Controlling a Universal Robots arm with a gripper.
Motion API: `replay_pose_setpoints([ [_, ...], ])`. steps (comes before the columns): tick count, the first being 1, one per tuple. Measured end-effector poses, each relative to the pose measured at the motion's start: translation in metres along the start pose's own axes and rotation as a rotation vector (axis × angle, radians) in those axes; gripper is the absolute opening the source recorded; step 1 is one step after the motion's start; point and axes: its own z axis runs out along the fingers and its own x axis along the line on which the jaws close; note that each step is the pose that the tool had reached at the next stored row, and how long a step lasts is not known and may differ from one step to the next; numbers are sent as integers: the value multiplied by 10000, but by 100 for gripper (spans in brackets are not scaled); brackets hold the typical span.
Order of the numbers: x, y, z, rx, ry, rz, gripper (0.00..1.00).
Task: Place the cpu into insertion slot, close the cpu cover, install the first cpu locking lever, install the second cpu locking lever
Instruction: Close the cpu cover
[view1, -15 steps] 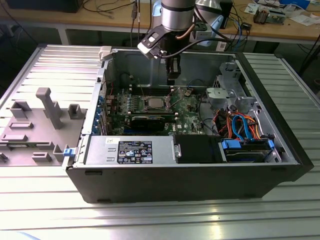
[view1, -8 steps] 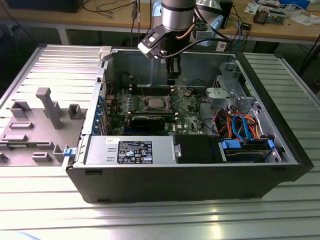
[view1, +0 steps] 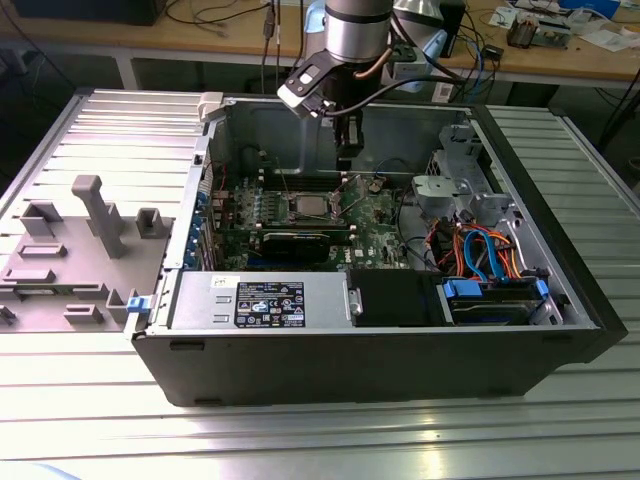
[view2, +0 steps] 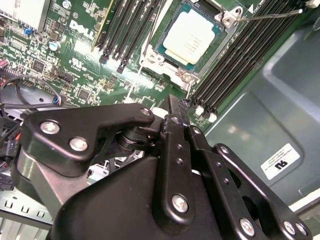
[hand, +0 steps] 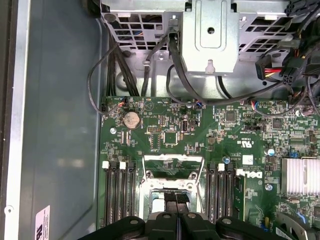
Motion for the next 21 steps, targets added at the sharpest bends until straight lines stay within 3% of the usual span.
replay_pose_setpoints([
  [5,-2,61,3,1,-1,0,11],
  [21,-3,98,4,0,-1,0,11],
])
